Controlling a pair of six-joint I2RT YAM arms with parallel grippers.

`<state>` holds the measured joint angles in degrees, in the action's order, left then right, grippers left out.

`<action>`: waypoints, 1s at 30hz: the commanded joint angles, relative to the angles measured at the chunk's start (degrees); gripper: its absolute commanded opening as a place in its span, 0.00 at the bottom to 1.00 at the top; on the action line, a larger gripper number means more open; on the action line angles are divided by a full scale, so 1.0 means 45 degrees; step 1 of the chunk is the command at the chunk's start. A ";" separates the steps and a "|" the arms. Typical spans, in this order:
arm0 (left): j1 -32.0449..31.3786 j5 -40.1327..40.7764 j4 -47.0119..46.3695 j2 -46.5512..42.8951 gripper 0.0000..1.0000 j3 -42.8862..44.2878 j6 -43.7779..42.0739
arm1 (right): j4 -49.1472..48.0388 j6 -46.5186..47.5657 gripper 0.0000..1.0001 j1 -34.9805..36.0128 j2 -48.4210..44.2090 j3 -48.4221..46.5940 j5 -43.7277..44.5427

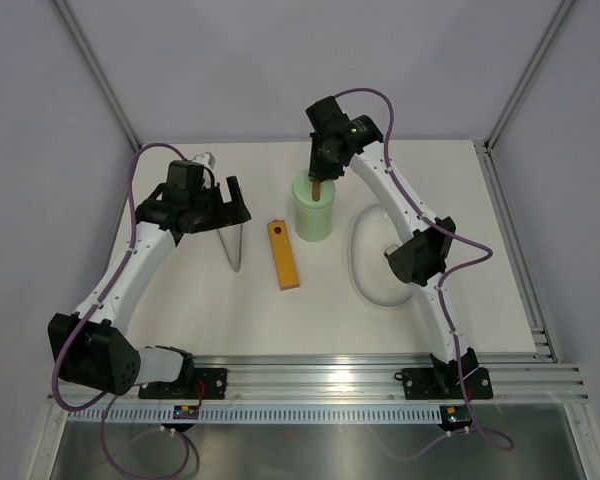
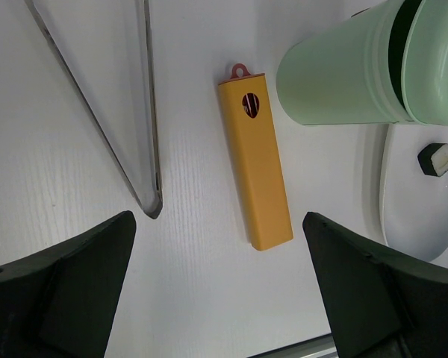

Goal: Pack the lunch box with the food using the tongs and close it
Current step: Close the box lid on the packing box.

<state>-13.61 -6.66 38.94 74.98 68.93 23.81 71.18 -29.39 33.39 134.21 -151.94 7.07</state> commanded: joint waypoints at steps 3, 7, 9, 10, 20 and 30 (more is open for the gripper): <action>-0.0004 0.0033 -0.0450 -0.0451 0.99 -0.0024 -0.0135 | -0.0211 0.0183 0.00 0.0159 -0.0079 -0.0494 0.0147; -0.0004 0.0053 -0.0450 -0.0451 0.99 -0.0063 -0.0136 | -0.0310 0.0202 0.00 0.0178 0.0096 -0.0591 0.0128; -0.0004 0.0092 -0.0430 -0.0451 0.99 -0.0102 -0.0136 | -0.0290 0.0222 0.00 0.0159 0.0292 -0.0592 0.0147; -0.0023 0.0073 -0.0450 -0.0471 0.99 -0.0121 -0.0136 | -0.0251 0.0222 0.00 0.0159 0.0331 -0.0533 0.0147; -0.0004 0.0073 -0.0450 -0.0412 0.99 -0.0239 -0.0155 | -0.0270 0.0300 0.00 0.0159 0.0605 -0.0299 0.0147; -0.0004 -0.0044 -0.0547 -0.0160 0.99 -0.0337 -0.0116 | -0.0504 0.0320 0.00 0.0159 0.0449 -0.0201 -0.0106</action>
<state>-13.61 -6.63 38.92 74.85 67.75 23.79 70.65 -28.86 33.41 136.38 -152.24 6.94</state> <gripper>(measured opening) 0.988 0.294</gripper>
